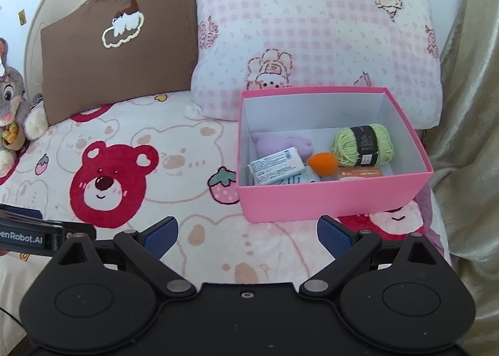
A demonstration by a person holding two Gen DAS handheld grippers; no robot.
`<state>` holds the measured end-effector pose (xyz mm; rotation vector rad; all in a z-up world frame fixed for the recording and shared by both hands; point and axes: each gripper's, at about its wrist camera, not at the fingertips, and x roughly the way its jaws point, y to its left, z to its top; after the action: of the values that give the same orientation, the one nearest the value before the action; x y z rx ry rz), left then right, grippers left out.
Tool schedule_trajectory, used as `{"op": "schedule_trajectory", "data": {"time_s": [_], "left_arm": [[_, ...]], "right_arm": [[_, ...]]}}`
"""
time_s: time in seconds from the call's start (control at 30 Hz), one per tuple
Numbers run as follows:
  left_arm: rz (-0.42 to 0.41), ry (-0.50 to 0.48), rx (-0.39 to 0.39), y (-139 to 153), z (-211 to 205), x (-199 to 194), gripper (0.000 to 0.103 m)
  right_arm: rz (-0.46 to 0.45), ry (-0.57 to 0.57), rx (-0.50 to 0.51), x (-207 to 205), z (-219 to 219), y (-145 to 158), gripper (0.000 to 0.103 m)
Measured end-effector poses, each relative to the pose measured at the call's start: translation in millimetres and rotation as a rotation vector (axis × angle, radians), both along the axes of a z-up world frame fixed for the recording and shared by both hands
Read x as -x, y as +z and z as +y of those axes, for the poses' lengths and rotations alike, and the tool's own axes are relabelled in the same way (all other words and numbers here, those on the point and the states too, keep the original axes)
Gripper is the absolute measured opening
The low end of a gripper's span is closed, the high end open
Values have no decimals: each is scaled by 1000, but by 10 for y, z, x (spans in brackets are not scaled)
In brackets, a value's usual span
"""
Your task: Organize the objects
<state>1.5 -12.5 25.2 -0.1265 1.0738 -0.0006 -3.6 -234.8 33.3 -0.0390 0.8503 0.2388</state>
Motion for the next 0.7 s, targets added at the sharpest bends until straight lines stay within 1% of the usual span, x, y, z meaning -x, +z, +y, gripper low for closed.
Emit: {"op": "schedule_trajectory", "data": {"time_s": [0.13,0.27,0.4,0.53,0.7], "left_arm": [[-5,0,-2,32,2,19,103],[-10,-4,-32,66,-11,39,103],[-2,-13,-43,69,-48,43,103],[11,-26,-76,46,-114,42,103],[17,-26,-86,57,-132,42,103]], "right_arm": [[-6,2,-1,15,25,13,98],[-6,-1,-11,21,17,7,98],[-1,-16,-6,26,4,-6,98],[4,-18,34,33,-12,3,98],[10,-41,19,7,-69,4,98]]}}
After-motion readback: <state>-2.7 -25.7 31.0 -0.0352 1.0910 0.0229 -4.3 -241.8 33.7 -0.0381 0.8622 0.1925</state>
